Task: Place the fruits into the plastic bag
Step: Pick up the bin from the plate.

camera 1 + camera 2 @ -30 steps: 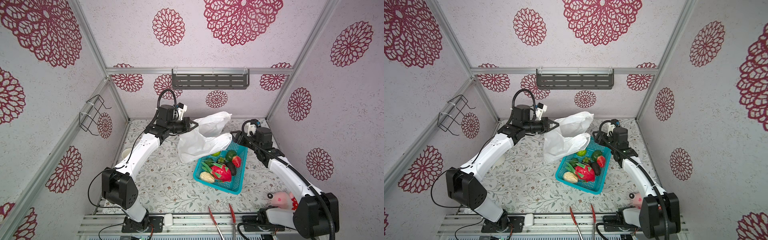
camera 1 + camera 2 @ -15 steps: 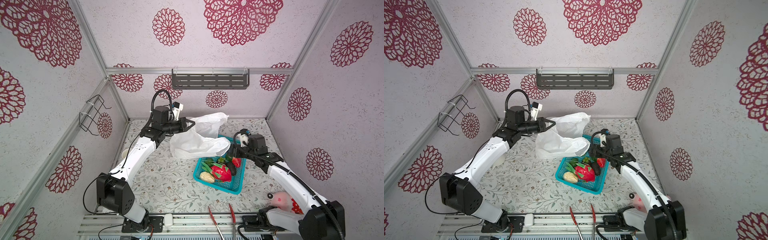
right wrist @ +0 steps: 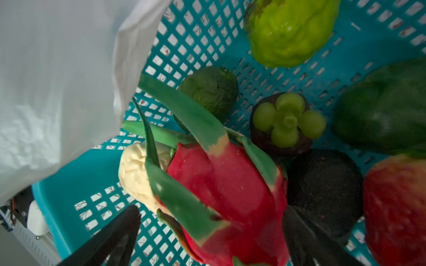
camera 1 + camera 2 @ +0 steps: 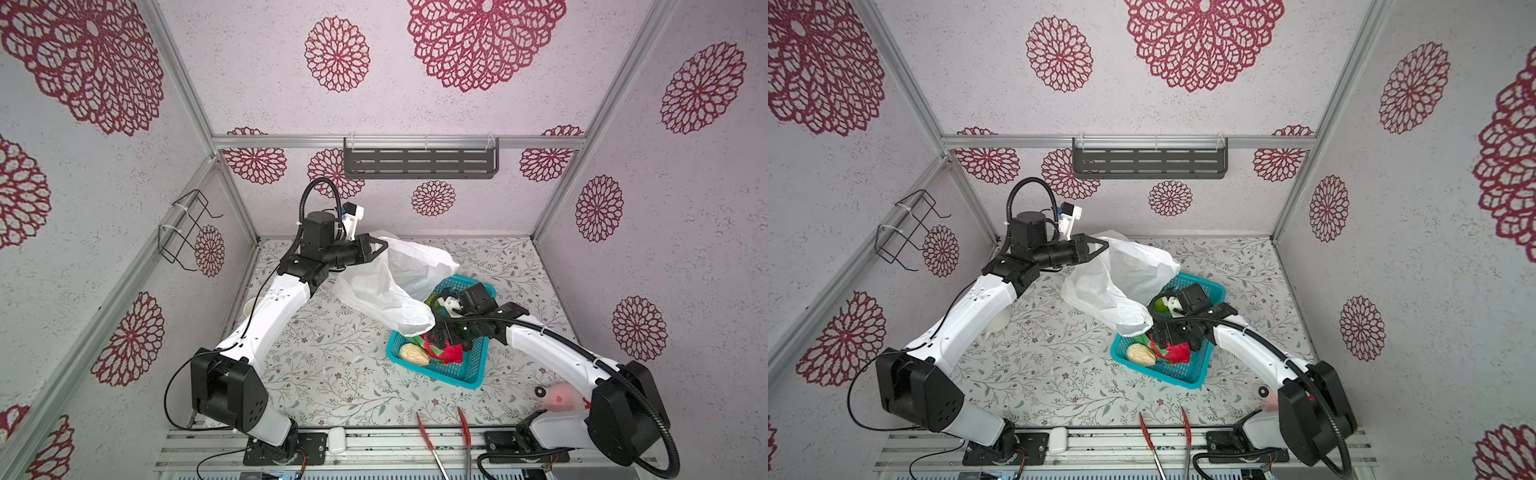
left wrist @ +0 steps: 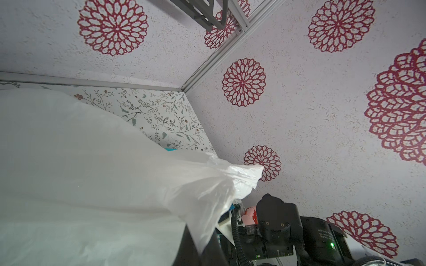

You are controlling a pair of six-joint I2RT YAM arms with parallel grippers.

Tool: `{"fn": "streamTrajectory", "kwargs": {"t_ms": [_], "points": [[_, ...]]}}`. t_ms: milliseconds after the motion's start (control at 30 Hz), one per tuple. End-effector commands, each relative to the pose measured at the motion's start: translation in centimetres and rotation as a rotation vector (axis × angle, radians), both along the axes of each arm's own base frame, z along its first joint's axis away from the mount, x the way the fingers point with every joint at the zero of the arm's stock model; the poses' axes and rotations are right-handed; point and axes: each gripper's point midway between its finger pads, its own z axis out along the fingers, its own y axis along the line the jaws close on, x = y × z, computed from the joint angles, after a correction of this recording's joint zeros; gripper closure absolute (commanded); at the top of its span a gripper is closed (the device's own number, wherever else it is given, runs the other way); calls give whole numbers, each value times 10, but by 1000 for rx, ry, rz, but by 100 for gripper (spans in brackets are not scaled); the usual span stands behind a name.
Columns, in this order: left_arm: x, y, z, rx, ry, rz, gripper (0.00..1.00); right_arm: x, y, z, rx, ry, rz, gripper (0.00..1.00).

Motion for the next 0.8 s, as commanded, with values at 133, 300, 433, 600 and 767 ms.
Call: {"fn": "streamTrajectory", "kwargs": {"t_ms": [133, 300, 433, 600, 767], "points": [[0, 7, 11, 4, -51, 20, 100, -1, -6, -5, -149, -25, 66, 1], [1, 8, 12, 11, -46, 29, 100, 5, -8, -15, -224, -15, 69, 1], [6, 12, 9, 29, -27, 58, 100, 5, -6, -24, -259, 7, 86, 1], [16, 22, 7, 19, 31, 117, 100, 1, 0, -28, -265, 39, 109, 1], [26, 38, 5, 25, 55, 205, 100, -2, 1, -19, -246, 33, 120, 1]]}}
